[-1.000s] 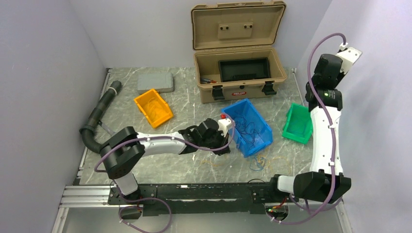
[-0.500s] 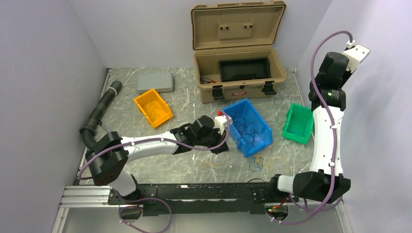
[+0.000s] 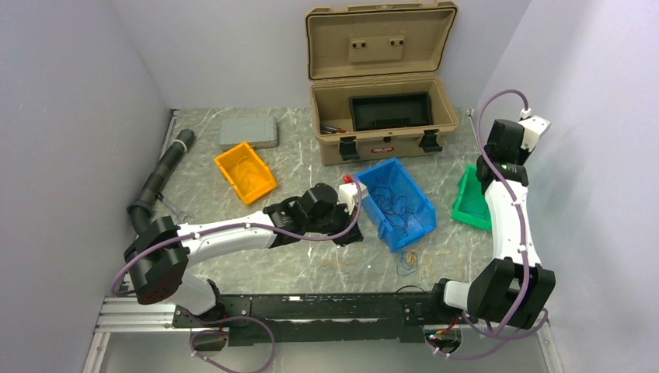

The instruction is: Untangle the cables

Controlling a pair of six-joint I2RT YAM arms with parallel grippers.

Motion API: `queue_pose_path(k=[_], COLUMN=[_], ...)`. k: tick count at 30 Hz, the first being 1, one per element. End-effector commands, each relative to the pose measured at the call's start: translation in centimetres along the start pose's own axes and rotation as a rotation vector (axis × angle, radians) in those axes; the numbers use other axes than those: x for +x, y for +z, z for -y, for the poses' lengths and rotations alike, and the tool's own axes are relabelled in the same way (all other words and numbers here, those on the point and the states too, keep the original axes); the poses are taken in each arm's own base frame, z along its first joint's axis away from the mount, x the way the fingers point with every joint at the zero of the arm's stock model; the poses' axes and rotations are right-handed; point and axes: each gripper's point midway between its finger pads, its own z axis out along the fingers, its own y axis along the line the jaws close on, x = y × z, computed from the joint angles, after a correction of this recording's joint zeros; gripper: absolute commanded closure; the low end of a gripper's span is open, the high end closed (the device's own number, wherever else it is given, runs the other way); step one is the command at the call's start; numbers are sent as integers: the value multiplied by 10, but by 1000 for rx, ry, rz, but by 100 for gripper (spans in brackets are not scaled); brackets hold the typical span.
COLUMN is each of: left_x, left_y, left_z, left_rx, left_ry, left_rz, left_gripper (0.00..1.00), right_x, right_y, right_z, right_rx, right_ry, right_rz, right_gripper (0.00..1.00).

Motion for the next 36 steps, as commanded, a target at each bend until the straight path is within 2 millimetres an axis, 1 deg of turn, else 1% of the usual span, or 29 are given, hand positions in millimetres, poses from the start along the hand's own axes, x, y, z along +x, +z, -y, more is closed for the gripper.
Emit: queue_pose_path(k=[1,4,5,9,17,21,23,25,27,29,30,31,32,34,36], left_x=[-19,-21,-17,-16,-15,-15,-15,-15,-17,-20,-22,-23,-25,-29,-31], left_y=[-12,-13,-14,-19,-27,-30,-31,-32,-34,-36,-38,-40,-42,-45,-48], left_z=[12,13,11,11,13,13,13,13,15,16,17,18,18,19,20], left_rx=[21,22,14,7,7,0,0,-1,3,1,0,-1,-3,-8,-11], left_ry=[21,25,21,22,22,26,26,26,27,31,36,38,42,50,56], left_rz=[59,65,51,52,51,49,50,52,58,62,67,71,77,86,88], left_gripper=[100,100,100,100,100,100,100,100,100,100,100,100,100,100,100], right_x=[7,27,32,58,129,168,184,188,190,183,176,167,154,136,123], right_y=[7,15,18,33,62,74,80,87,89,86,83,79,74,66,58], right_z=[-20,-28,-31,-42,-56,-56,-55,-56,-54,-52,-52,-52,-51,-46,-44], right_rx=[-76,-90,-93,-117,-67,6,52,94,131,135,126,108,88,84,69], right_ry=[100,109,110,111,100,76,57,41,20,15,24,38,56,81,95], right_rz=[14,-25,-37,-97,-277,-379,-426,-462,-497,-506,-494,-475,-446,-411,-400], right_gripper=[100,100,100,100,100,100,100,100,100,98,80,59,51,49,49])
